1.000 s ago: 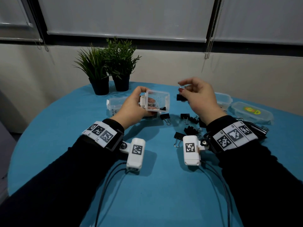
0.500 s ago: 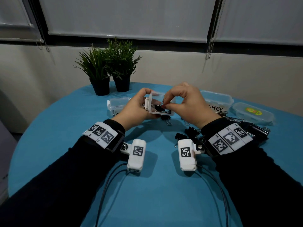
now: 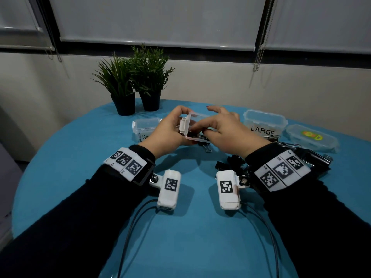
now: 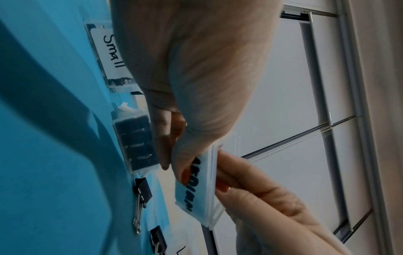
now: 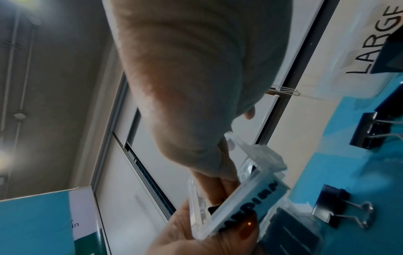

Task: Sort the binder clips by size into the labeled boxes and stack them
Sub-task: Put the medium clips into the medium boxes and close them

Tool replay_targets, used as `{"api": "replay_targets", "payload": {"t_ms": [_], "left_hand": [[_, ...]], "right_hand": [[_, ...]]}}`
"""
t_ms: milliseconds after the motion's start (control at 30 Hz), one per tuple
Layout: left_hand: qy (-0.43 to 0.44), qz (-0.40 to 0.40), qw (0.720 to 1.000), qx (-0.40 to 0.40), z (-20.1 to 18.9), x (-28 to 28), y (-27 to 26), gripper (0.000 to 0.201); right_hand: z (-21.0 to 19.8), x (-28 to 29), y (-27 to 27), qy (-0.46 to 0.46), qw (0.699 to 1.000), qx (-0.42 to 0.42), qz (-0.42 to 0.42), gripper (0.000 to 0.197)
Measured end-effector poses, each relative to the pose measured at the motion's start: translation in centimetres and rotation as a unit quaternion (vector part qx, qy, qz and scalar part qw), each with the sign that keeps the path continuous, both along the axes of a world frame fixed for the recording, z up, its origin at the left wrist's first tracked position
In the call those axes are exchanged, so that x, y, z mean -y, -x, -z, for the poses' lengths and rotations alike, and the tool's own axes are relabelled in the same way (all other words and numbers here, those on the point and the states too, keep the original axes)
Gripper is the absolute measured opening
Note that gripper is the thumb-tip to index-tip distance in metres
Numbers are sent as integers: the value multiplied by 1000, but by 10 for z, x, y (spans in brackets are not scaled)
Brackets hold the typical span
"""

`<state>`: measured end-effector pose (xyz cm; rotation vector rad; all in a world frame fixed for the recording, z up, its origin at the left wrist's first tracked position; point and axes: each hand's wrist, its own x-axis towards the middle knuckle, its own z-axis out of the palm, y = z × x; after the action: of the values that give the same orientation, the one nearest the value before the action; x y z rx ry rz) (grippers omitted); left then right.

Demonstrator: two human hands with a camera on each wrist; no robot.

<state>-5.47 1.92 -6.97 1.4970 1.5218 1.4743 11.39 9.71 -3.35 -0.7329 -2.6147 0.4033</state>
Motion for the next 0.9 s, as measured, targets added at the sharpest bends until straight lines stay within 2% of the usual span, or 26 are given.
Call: {"api": "replay_targets", "payload": {"t_ms": [167,367,467,567,767,833,900], "left_hand": [[-4,-24,1000,7,1,0,3,65],[-16,-52,998,25,3,0,3,65],[-19,-56,998,27,3,-1,4,66],[-20,-49,998,32,2,-1,3,67],[-18,-55,998,30,2,0,2,65],[-19,-60,997,36,2,0,3,64],[-22,-73,996,37,1,0,4,65]], "right_hand": [[0,1,-1,46,998,-4,-32,58],[3,2,7,31,999,1,-32,62],[5,5,8,37,999,7,0,56],[16,-4,14,32,999,8,12,40],[18,-7,15,26,1000,8,-10,39],[13,-3,11,33,999,-22,0,40],[9,0,6,48,992,-115,7,40]]}}
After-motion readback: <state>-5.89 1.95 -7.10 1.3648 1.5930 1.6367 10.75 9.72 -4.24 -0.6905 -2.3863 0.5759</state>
